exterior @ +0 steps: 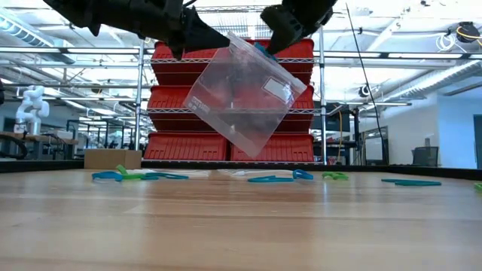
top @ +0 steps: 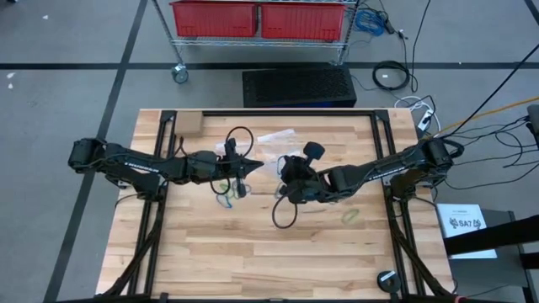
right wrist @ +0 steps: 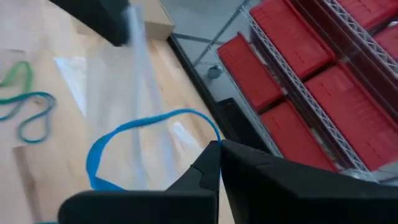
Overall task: Sort rubber bands
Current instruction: Put the blue rubber band into the transparent zip bag
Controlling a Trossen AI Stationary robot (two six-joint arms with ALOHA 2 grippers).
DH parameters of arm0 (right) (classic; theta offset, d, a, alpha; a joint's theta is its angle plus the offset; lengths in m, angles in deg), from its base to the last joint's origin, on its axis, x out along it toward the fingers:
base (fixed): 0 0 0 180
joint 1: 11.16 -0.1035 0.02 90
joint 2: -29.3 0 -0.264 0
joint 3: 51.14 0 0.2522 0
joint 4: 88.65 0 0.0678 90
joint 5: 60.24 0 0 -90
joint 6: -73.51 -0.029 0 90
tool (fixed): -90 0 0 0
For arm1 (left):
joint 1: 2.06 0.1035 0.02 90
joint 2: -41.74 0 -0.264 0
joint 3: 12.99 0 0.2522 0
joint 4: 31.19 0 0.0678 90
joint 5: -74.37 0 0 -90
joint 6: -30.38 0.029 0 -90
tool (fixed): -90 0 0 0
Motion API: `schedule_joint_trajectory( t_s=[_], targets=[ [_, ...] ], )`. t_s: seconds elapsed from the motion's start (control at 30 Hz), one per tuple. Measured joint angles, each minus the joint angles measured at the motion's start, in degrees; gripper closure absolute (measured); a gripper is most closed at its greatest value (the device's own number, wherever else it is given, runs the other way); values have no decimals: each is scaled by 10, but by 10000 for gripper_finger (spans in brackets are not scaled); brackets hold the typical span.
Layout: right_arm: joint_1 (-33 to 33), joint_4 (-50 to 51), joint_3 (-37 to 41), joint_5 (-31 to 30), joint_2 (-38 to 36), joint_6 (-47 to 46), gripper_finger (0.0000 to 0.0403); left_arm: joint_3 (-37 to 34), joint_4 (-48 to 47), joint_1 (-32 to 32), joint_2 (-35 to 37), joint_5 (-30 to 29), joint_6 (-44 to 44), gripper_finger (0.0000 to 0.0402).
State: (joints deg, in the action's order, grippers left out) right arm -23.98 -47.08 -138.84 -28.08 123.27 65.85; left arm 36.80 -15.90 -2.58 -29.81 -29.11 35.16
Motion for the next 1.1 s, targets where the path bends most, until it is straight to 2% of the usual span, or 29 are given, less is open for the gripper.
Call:
schedule_joint_trajectory(
  t_s=[0.17, 0.6, 0.93, 1.1],
  targets=[
    [-3, 3, -8, -64, -12, 14, 403, 0, 0, 0, 0, 0, 0, 402],
    [-5, 2, -23, -67, -16, 35, 403, 0, 3, 0, 0, 0, -4, 402],
    [-5, 5, -23, -65, 18, 36, 403, 0, 7, 0, 0, 0, -14, 402],
    [-5, 5, -23, -105, 19, 40, 403, 0, 7, 0, 0, 0, -14, 402]
  ],
)
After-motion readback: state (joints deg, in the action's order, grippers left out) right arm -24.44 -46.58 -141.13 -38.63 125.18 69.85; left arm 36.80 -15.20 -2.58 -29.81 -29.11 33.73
